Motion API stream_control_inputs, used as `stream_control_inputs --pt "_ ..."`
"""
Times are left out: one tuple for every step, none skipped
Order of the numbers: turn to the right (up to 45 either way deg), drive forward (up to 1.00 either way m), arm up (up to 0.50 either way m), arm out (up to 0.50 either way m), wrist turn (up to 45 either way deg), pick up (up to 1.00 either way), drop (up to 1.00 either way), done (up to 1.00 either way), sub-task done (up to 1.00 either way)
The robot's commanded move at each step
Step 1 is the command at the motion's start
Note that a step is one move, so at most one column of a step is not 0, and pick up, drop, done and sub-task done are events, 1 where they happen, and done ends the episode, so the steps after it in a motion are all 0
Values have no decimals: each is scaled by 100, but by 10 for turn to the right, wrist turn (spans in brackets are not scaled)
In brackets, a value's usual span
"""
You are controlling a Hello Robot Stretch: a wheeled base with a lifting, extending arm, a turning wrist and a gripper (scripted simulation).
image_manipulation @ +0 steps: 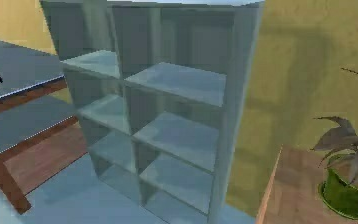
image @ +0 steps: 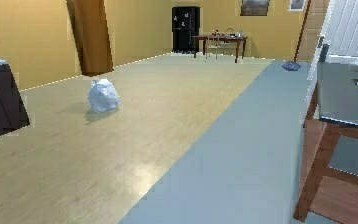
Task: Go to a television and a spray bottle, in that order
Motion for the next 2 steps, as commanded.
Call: stream_control_inputs --pt "0 100 0 0 0 0 0 0 0" --pt "0 100 0 0 0 0 0 0 0"
